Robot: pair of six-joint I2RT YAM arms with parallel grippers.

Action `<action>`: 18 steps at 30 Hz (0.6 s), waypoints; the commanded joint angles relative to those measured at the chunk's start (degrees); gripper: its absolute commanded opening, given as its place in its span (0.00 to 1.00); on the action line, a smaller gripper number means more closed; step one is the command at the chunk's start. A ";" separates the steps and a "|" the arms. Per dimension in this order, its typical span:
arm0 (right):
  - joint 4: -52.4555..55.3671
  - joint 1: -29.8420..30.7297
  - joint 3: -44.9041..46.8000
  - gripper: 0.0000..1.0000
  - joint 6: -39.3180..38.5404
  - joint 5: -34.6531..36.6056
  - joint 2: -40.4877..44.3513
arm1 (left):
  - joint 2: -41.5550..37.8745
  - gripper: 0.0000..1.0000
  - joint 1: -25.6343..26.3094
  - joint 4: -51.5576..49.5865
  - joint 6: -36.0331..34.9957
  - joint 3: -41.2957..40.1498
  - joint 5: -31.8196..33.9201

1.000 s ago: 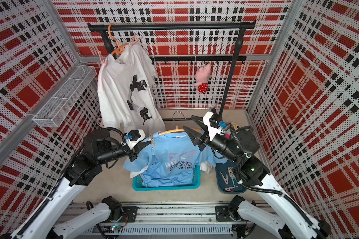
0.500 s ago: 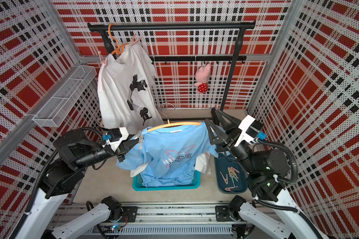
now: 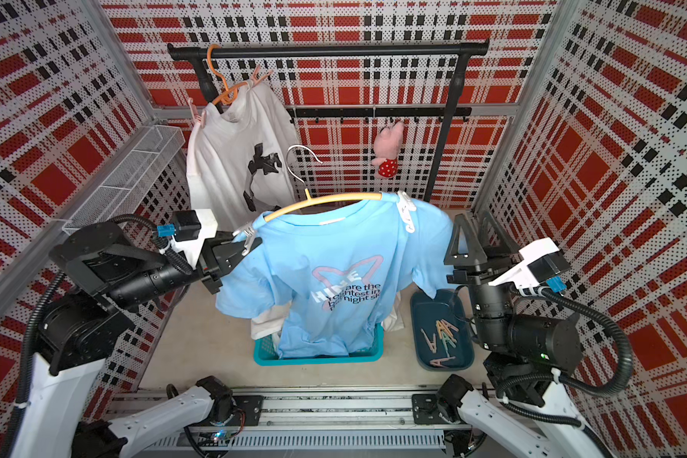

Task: Use clothespins to secure the t-shirt on both sides of the hanger
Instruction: Hang the hanger on the clothesline.

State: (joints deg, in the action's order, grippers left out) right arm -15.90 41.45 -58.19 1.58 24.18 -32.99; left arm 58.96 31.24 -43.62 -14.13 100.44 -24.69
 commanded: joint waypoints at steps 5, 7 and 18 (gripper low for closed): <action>10.32 -0.23 1.16 0.68 -5.25 -0.36 1.45 | 5.24 0.00 1.08 -2.52 7.57 9.51 8.46; 13.35 -0.23 2.25 0.76 -7.36 -5.80 1.75 | 6.05 0.00 1.74 -3.76 8.72 10.59 11.19; 20.18 -0.14 12.46 0.97 3.19 -33.42 -4.37 | 8.37 0.00 4.99 -8.24 12.70 15.05 17.35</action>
State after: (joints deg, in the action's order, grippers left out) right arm 1.28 41.45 -48.27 0.21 0.03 -34.70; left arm 68.31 35.48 -54.54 -4.29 113.06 -9.52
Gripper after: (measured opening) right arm 0.964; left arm 0.128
